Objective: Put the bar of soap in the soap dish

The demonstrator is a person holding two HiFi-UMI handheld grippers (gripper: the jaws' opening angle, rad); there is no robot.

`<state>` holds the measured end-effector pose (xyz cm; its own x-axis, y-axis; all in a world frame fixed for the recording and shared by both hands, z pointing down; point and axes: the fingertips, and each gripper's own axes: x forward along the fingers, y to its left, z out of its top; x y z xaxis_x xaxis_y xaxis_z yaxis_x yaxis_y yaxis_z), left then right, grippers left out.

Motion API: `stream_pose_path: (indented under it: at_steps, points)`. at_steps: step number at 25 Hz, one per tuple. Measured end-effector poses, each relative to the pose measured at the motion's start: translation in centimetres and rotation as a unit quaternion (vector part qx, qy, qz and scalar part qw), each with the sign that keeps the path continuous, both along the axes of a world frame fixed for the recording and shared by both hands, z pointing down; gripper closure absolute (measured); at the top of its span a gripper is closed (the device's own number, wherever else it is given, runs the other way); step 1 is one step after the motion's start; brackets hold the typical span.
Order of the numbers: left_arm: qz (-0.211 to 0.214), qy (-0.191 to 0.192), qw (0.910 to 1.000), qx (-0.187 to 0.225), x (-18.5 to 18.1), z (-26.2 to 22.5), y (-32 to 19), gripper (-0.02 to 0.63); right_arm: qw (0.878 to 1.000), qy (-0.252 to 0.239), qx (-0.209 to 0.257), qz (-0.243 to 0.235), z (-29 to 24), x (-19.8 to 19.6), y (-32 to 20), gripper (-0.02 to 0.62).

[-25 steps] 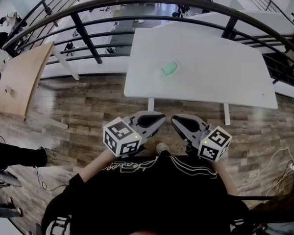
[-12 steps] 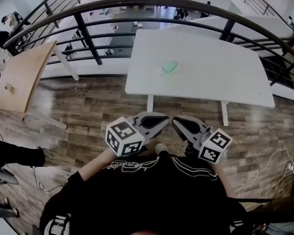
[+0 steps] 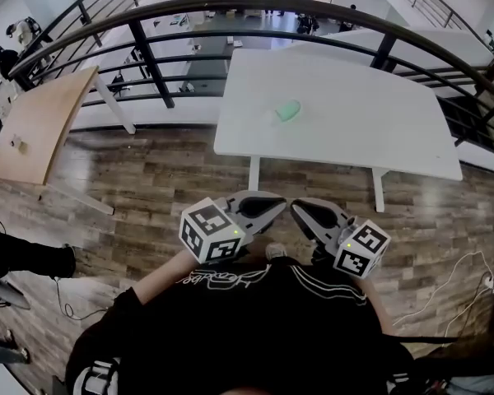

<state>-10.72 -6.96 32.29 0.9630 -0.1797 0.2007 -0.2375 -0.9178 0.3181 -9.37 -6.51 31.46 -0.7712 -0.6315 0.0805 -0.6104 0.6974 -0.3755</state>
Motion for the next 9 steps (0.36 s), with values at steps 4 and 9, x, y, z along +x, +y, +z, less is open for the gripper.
stream_pose_path:
  at_steps: [4,9]
  points:
    - [0.004,0.0,1.0,0.002,0.2,-0.4,0.3,0.598,1.0,-0.001,0.001,0.004,-0.6,0.2,0.0,0.571]
    - [-0.004,0.003,1.0,0.001,-0.2,-0.9,0.2,0.598,1.0,0.003,0.008,0.009,-1.4,0.2,0.3,0.571]
